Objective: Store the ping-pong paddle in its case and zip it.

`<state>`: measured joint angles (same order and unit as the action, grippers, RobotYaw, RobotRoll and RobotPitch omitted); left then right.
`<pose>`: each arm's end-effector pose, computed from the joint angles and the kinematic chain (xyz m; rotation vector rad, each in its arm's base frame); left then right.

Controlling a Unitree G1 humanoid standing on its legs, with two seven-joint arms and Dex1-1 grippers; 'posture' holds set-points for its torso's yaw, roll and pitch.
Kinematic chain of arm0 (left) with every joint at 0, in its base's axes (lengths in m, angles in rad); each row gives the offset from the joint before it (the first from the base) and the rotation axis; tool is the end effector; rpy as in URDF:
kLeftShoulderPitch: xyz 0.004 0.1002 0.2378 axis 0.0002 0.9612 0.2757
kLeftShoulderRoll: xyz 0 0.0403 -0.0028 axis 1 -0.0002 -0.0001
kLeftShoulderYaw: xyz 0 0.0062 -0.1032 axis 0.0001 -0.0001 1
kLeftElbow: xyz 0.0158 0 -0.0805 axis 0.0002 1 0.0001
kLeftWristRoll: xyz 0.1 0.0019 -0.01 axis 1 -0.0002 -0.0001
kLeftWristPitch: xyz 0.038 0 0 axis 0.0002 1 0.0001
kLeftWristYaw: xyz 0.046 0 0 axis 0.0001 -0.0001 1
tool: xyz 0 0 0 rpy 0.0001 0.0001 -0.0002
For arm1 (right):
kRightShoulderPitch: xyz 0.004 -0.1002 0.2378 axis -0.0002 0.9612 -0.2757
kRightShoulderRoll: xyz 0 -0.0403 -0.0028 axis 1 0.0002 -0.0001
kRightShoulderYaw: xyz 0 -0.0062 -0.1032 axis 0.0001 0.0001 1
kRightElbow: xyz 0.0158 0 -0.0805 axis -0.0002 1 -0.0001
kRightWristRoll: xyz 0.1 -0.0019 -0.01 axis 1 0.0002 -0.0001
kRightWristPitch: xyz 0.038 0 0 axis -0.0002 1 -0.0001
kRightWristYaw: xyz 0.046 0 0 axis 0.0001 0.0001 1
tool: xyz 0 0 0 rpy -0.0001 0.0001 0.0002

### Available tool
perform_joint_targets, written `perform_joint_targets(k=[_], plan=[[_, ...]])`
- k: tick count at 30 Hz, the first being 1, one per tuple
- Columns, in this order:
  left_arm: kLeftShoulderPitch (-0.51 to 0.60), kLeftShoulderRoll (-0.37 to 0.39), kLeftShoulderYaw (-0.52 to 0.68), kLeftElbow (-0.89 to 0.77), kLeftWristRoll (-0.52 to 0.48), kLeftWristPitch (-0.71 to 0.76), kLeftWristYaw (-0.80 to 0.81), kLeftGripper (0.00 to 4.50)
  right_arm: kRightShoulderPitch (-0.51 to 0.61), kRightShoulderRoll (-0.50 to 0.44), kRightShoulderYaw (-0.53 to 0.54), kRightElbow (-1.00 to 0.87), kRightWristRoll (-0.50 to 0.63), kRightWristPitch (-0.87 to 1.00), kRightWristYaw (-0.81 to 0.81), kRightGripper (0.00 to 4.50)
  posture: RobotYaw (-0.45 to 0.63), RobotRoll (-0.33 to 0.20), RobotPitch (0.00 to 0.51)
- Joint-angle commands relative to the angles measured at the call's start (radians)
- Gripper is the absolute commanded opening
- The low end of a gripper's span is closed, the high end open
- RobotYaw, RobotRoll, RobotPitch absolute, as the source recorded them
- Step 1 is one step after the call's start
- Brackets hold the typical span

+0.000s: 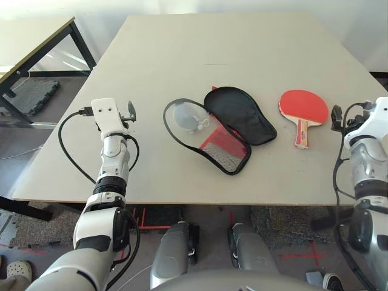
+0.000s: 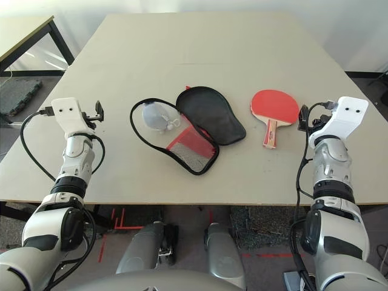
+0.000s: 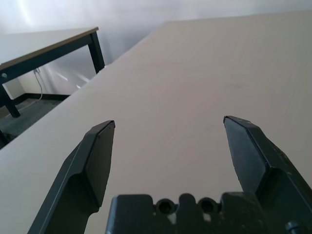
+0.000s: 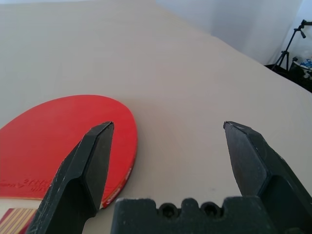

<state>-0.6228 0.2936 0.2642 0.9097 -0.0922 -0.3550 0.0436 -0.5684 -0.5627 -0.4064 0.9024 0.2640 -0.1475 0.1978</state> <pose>0.3026 0.2382 0.0699 0.0531 -0.1133 0.2864 0.2699 -0.3363 0.0948 0.0070 -0.0157 -0.3465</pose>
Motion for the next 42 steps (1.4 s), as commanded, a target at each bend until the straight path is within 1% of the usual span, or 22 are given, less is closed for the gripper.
perform_joint_targets(k=[1, 6, 8, 10, 12, 15, 17, 20, 23, 25, 26, 29, 33, 36, 40, 42], plan=[[-0.014, -0.005, -0.001, 0.029, -0.002, -0.010, -0.006, 4.50, 0.002, -0.006, -0.007, -0.016, 0.003, 0.010, 0.002, 4.47, -0.07, 0.000, 0.085], [-0.027, -0.004, -0.005, 0.041, -0.002, -0.013, -0.023, 4.50, -0.006, -0.009, -0.004, -0.030, 0.001, 0.028, -0.004, 4.47, -0.08, 0.000, 0.076], [-0.038, 0.002, -0.008, 0.042, -0.002, -0.013, -0.042, 4.50, -0.013, -0.006, 0.002, -0.058, 0.003, 0.076, -0.012, 4.47, -0.07, 0.000, 0.073], [-0.047, 0.009, -0.009, 0.029, -0.011, -0.007, -0.082, 4.50, -0.018, -0.004, 0.009, -0.113, -0.007, 0.156, -0.062, 4.47, -0.07, 0.000, 0.075], [-0.051, 0.020, -0.019, -0.004, -0.024, 0.001, -0.157, 4.50, -0.016, -0.001, 0.009, -0.208, 0.001, 0.273, -0.101, 4.47, -0.08, 0.000, 0.083], [-0.054, 0.032, -0.025, -0.044, -0.048, 0.015, -0.258, 4.50, 0.001, 0.004, 0.008, -0.362, 0.036, 0.469, -0.111, 4.47, -0.07, 0.000, 0.091], [-0.056, 0.055, -0.035, -0.085, -0.064, 0.033, -0.346, 4.50, 0.015, 0.002, 0.024, -0.488, 0.042, 0.628, -0.130, 4.47, -0.07, 0.000, 0.096], [-0.060, 0.110, -0.055, -0.181, -0.110, 0.105, -0.519, 4.50, -0.002, 0.008, 0.031, -0.679, 0.084, 0.986, -0.185, 4.47, -0.07, 0.000, 0.117], [-0.056, 0.147, -0.086, -0.262, -0.129, 0.162, -0.634, 4.50, -0.035, 0.036, 0.027, -0.778, 0.079, 1.187, -0.252, 4.47, -0.06, 0.000, 0.128], [-0.051, 0.168, -0.110, -0.328, -0.151, 0.218, -0.724, 4.50, -0.055, 0.059, 0.050, -0.820, 0.060, 1.274, -0.280, 4.47, -0.06, 0.000, 0.129], [-0.048, 0.176, -0.117, -0.349, -0.157, 0.236, -0.750, 4.50, -0.060, 0.068, 0.054, -0.832, 0.056, 1.298, -0.287, 4.47, -0.05, 0.000, 0.132], [-0.034, 0.203, -0.157, -0.461, -0.210, 0.360, -0.888, 4.50, -0.094, 0.125, 0.033, -0.831, 0.051, 1.364, -0.319, 4.47, -0.05, 0.000, 0.134], [-0.021, 0.233, -0.211, -0.576, -0.240, 0.466, -1.018, 4.50, -0.121, 0.179, 0.001, -0.792, 0.043, 1.385, -0.347, 4.47, -0.03, 0.000, 0.129], [-0.020, 0.241, -0.232, -0.624, -0.246, 0.511, -1.059, 4.50, -0.130, 0.194, -0.002, -0.754, 0.028, 1.368, -0.358, 4.47, -0.02, 0.000, 0.124], [-0.019, 0.226, -0.272, -0.686, -0.252, 0.559, -1.102, 4.50, -0.167, 0.227, -0.060, -0.651, 0.011, 1.337, -0.408, 4.47, -0.01, 0.000, 0.121], [-0.010, 0.221, -0.280, -0.714, -0.256, 0.577, -1.107, 4.50, -0.182, 0.241, -0.101, -0.627, 0.012, 1.352, -0.430, 4.47, 0.00, 0.000, 0.121]])
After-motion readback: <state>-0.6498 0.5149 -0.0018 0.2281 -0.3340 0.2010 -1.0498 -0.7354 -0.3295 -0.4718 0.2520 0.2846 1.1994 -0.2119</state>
